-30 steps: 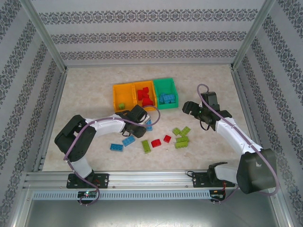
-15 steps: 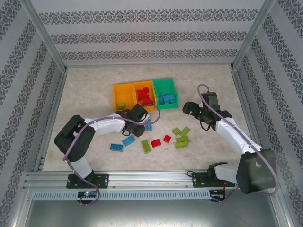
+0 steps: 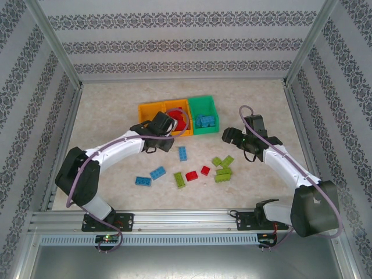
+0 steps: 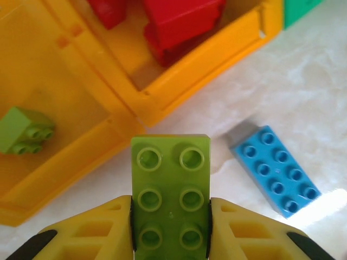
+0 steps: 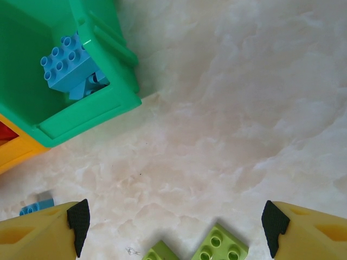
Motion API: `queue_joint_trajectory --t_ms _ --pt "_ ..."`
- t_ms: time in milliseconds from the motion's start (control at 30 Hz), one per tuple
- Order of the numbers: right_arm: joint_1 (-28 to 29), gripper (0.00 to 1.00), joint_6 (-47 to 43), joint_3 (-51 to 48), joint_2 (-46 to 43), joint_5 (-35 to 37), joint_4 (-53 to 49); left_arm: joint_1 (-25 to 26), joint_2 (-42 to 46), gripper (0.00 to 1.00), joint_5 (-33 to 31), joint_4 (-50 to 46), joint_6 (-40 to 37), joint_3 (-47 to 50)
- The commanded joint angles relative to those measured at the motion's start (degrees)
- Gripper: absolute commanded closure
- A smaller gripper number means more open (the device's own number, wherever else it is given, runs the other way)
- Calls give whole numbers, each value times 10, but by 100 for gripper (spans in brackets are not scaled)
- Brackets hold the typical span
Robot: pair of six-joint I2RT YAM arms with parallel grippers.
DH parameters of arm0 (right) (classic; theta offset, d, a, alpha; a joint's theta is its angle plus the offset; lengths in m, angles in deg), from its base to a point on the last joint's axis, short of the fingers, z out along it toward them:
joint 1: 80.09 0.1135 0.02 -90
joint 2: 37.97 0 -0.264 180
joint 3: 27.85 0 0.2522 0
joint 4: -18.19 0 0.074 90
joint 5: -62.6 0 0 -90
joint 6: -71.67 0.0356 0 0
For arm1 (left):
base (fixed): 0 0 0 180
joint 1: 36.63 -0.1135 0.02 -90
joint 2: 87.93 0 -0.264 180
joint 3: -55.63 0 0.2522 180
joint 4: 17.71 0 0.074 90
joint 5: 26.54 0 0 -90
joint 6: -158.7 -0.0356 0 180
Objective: Sort the legos into containers by color
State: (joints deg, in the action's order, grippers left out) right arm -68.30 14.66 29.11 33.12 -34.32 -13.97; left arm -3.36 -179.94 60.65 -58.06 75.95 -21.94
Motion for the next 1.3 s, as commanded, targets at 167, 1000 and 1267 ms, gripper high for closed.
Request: queue_joint_trajectory --t_ms 167,1000,1267 --pt "8 14 -1 -6 5 0 2 -55 -1 66 -11 -14 41 -32" --pt "202 18 -12 95 129 78 -26 -149 -182 54 14 18 95 -176" --pt "278 18 -20 197 246 100 -50 -149 -137 39 48 57 129 -133"
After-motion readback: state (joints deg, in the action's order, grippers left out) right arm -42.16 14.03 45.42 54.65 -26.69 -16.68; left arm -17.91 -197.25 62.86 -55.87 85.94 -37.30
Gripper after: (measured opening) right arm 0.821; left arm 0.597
